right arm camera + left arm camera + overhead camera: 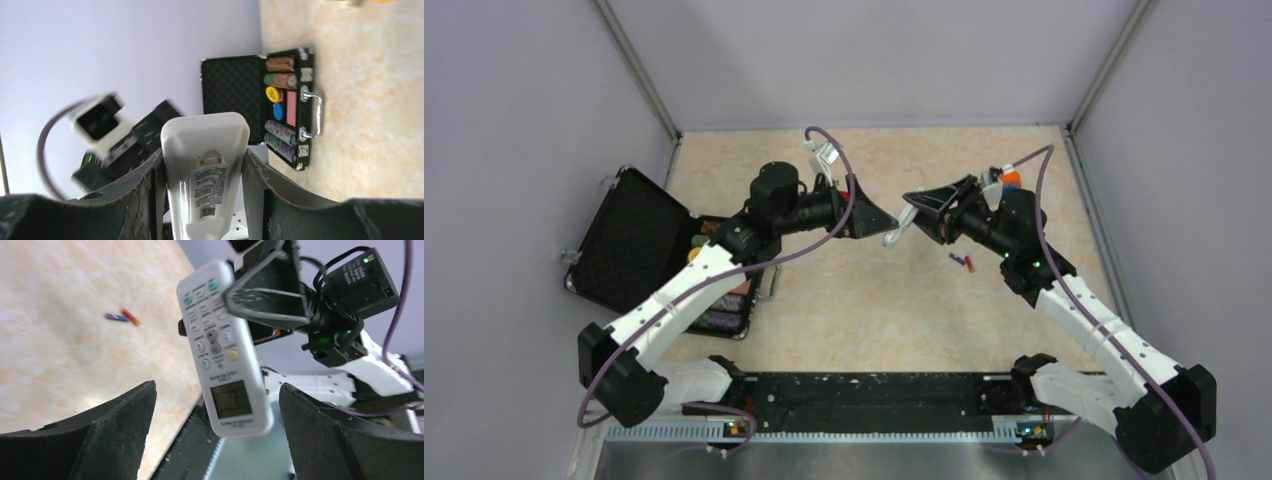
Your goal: Load the batteries into the remote control
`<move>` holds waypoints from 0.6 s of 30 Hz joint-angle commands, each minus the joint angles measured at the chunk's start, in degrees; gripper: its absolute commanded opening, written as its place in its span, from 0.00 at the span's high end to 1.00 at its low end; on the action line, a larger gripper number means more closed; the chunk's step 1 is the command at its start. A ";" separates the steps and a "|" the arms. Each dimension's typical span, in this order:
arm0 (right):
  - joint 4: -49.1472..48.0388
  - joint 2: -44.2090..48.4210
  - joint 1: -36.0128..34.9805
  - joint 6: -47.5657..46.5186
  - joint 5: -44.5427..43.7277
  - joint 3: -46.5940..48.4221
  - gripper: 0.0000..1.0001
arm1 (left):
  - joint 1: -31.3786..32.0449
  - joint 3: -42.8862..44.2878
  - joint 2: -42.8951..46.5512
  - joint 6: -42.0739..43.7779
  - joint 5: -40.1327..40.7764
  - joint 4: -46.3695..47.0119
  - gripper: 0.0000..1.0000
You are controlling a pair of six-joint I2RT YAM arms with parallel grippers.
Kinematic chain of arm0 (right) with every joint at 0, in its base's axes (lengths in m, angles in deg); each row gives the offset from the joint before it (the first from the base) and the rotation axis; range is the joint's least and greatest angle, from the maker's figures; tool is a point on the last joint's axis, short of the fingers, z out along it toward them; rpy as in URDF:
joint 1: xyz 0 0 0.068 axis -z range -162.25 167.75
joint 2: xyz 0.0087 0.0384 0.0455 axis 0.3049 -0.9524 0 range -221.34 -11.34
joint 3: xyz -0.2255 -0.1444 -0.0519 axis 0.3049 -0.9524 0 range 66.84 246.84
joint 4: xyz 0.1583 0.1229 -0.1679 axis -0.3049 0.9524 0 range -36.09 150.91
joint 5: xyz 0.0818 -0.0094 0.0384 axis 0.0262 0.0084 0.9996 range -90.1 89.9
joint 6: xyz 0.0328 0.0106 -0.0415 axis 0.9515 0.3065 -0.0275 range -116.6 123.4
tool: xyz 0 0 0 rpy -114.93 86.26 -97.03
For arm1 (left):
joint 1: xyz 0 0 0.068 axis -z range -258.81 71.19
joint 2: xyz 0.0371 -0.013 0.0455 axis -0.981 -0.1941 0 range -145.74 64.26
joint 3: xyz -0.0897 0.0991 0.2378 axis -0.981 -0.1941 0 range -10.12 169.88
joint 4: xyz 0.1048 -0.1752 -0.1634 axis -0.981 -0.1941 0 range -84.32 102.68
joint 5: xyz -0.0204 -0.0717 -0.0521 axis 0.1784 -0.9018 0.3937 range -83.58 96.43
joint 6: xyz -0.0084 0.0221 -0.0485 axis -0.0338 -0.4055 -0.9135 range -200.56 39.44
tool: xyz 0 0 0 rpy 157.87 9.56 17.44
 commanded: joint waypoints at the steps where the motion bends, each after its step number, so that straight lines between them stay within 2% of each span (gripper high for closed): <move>1: 9.38 1.06 -0.54 10.90 -5.96 -1.10 0.87 | 2.62 -3.46 7.25 10.97 17.16 0.55 0.04; 6: 13.34 0.38 -1.70 16.47 -7.64 -1.72 0.87 | 8.24 -8.37 9.24 17.02 24.60 7.95 0.03; 10: 13.95 -0.25 -1.98 19.18 -7.85 -2.16 0.87 | 12.15 -6.52 6.45 22.22 31.13 2.85 0.03; 13: 14.99 -0.91 -2.19 19.56 -7.85 -1.59 0.87 | 13.54 -5.72 4.57 23.08 33.02 2.25 0.04; 15: 15.21 -1.38 -2.32 20.08 -7.79 -1.66 0.87 | 14.18 -4.80 3.26 23.15 34.57 1.94 0.11; 18: 14.98 -2.04 -2.63 21.02 -7.35 -2.00 0.86 | 14.63 -3.84 1.96 22.93 38.77 1.52 0.27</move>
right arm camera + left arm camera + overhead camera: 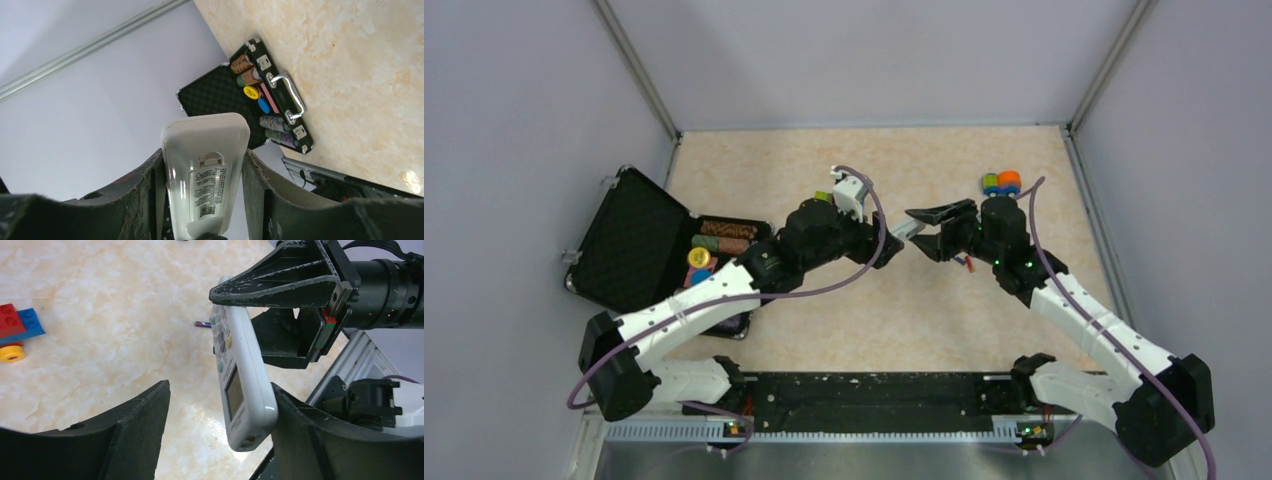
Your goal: Load the batteries into the remote control
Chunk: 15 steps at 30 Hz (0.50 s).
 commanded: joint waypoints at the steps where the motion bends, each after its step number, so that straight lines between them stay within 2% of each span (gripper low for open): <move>1: -0.93 -0.99 -1.16 2.90 0.29 -0.17 0.85 | 0.67 3.42 -1.26 1.85 7.69 0.93 0.31; 6: -1.93 -2.16 -1.84 3.54 0.86 -0.31 0.84 | 0.68 4.11 -2.54 1.04 8.69 0.93 0.37; 7: -1.92 -2.34 -1.87 3.60 0.94 -0.31 0.84 | 0.67 4.22 -2.64 0.82 8.90 1.03 0.41; 8: -2.00 -2.40 -1.85 3.73 1.04 -0.37 0.84 | 0.69 4.25 -2.69 0.62 8.97 1.12 0.48; 12: -2.24 -2.43 -1.86 4.48 1.44 -1.17 0.82 | 0.67 4.40 -3.20 0.49 9.22 0.09 0.93; 13: -2.19 -2.40 -1.86 4.54 1.41 -1.25 0.78 | 0.67 4.42 -3.27 0.39 9.54 -0.47 1.00; 14: -2.08 -2.29 -1.87 4.44 1.45 -1.27 0.69 | 0.67 4.44 -3.23 0.20 10.02 -1.20 1.00; 15: -1.67 -2.14 -1.91 3.94 1.41 -1.27 0.56 | 0.67 4.23 -3.19 -0.11 10.76 -1.36 1.00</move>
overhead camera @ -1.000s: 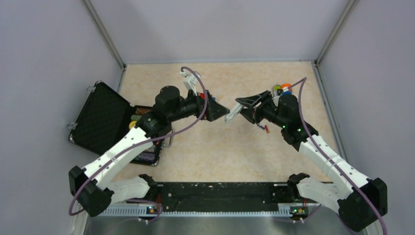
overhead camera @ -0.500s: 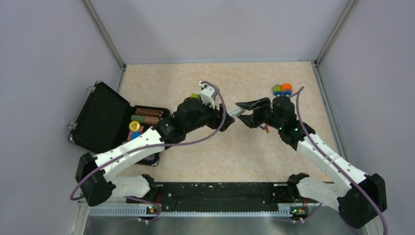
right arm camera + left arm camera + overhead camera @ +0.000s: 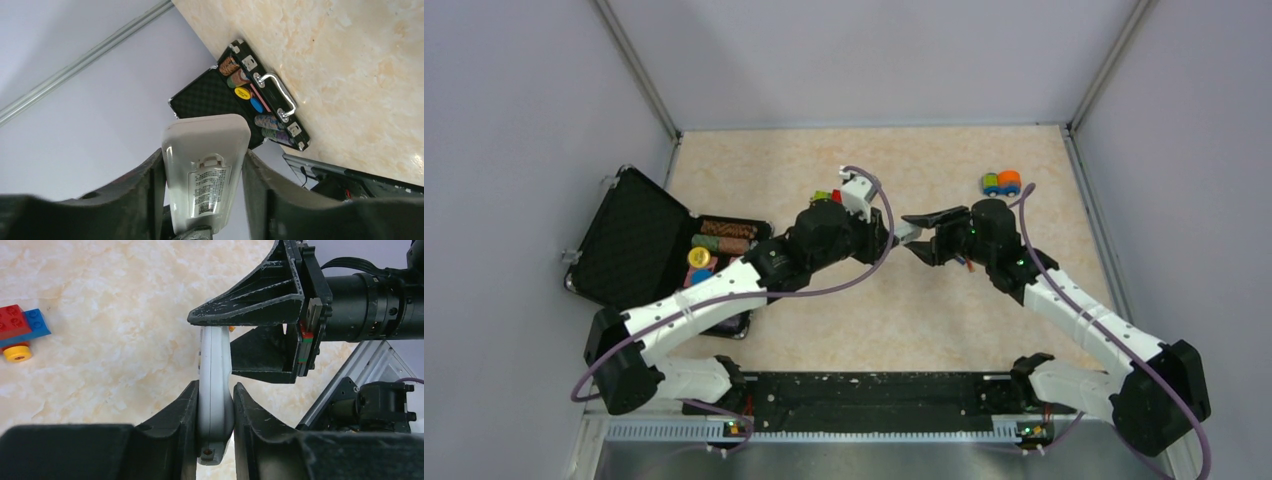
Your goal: Load the batteries into the remote control
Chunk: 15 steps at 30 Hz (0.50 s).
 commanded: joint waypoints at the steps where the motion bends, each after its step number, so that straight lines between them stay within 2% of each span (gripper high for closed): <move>1: -1.36 1.26 -0.78 -1.29 1.41 -0.08 0.41 | -1.23 1.60 -0.02 -1.86 7.11 0.25 1.00; 3: 0.30 1.91 -0.76 -5.01 1.05 0.36 0.21 | -1.51 1.25 0.86 -3.27 9.50 -0.85 1.00; 5: 2.06 3.42 -0.77 -10.05 0.46 -0.26 0.12 | -2.74 1.14 2.01 -4.42 9.47 -2.35 1.00; 10: 1.47 8.70 0.93 -24.02 0.35 -3.48 0.10 | -7.69 2.39 2.40 -8.20 -0.02 -8.01 1.00; 15: 3.30 7.58 1.84 -47.30 4.28 1.92 0.19 | -13.90 0.78 0.18 -13.48 -22.85 -8.80 1.00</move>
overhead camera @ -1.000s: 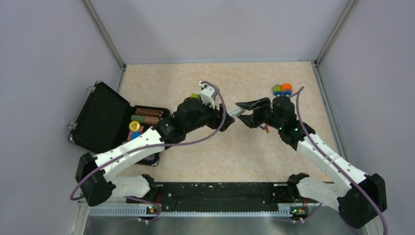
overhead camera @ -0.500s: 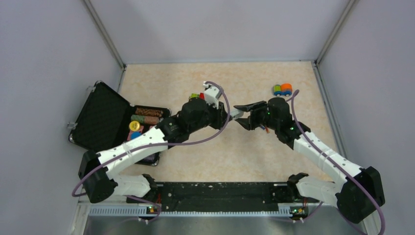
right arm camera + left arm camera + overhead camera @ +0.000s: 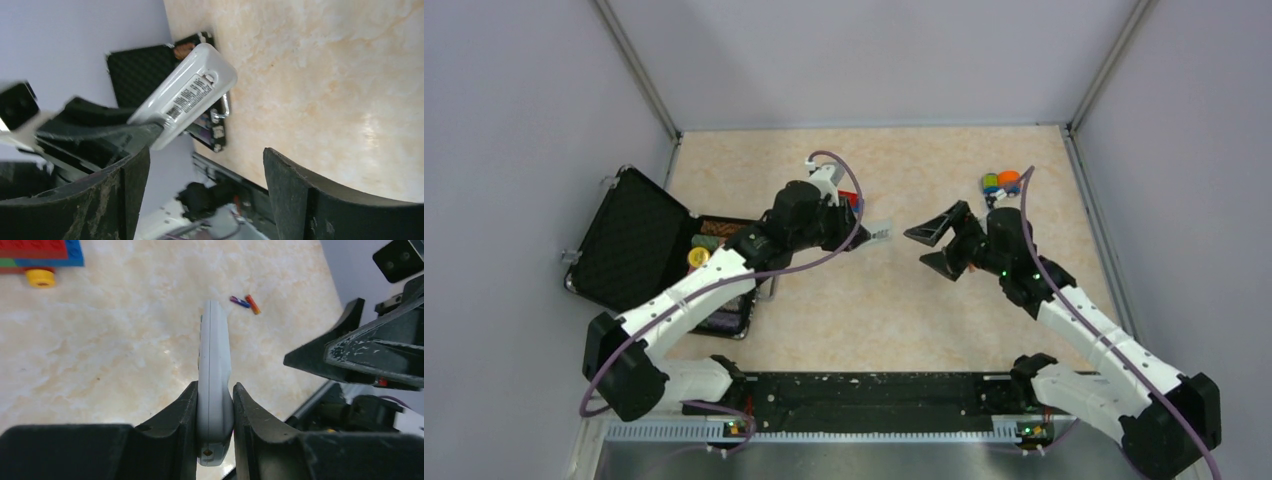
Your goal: Load the batteries into the remote control
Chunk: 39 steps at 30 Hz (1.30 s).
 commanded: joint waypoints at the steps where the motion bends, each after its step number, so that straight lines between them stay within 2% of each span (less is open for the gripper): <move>1: 2.32 -2.18 0.73 -24.82 4.56 6.43 0.20 | -4.01 0.03 -0.79 -5.75 -20.56 0.82 1.00; 5: 8.32 -7.14 0.61 -32.36 9.18 9.72 0.27 | -4.88 -2.76 -4.70 -9.25 -28.42 4.22 1.00; 7: 8.49 -7.92 0.50 -33.80 10.07 9.10 0.37 | -4.84 -3.62 -7.35 -10.86 -32.05 6.38 1.00; 9: 8.64 -7.97 0.26 -35.00 9.30 8.30 0.45 | -4.87 -5.54 -9.37 -13.47 -33.29 9.97 1.00; 13: 9.09 -8.85 0.09 -36.65 8.77 6.36 0.53 | -4.85 -8.52 -12.67 -17.33 -33.16 13.85 1.00; 20: 8.67 -11.61 -1.50 -36.81 6.96 1.75 0.55 | -4.84 -9.84 -18.09 -19.61 -30.43 10.99 1.00; 25: 3.35 -13.72 -2.15 -35.07 7.82 -2.73 0.56 | -4.88 -12.37 -20.51 -20.09 -29.87 12.52 1.00; 31: -3.39 -17.61 -2.81 -35.33 11.22 -5.72 0.65 | -4.89 -15.51 -22.28 -19.06 -29.57 15.94 1.00; 39: -8.07 -20.75 -3.40 -33.65 10.87 -8.23 0.66 | -4.90 -17.23 -22.65 -18.21 -27.81 15.89 1.00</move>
